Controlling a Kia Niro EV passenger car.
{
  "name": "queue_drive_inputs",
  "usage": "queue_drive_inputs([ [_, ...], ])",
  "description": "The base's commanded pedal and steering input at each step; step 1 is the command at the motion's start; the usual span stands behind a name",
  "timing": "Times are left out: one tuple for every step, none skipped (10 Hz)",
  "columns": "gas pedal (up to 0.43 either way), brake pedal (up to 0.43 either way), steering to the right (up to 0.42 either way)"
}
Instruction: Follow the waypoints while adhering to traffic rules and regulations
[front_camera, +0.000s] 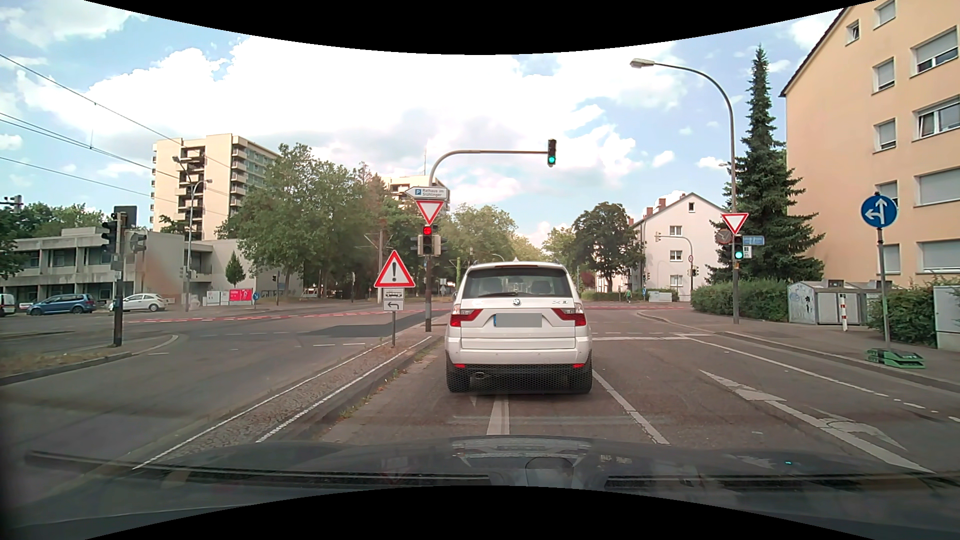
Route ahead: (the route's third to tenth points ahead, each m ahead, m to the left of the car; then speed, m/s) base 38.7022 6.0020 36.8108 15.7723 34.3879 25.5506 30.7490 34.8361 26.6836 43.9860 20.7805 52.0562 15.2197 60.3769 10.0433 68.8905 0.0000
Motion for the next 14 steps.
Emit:
queue_drive_inputs([
  [0.000, 0.268, -0.004],
  [0.000, 0.268, -0.004],
  [0.000, 0.268, -0.004],
  [0.000, 0.268, -0.004],
  [0.000, 0.268, -0.004],
  [0.000, 0.268, -0.004],
  [0.000, 0.268, -0.004],
  [0.000, 0.268, -0.004],
  [0.000, 0.268, -0.004],
  [0.000, 0.268, -0.004],
  [0.000, 0.268, -0.004],
  [0.000, 0.268, -0.004],
  [0.000, 0.268, -0.004],
  [0.000, 0.268, -0.004],
])
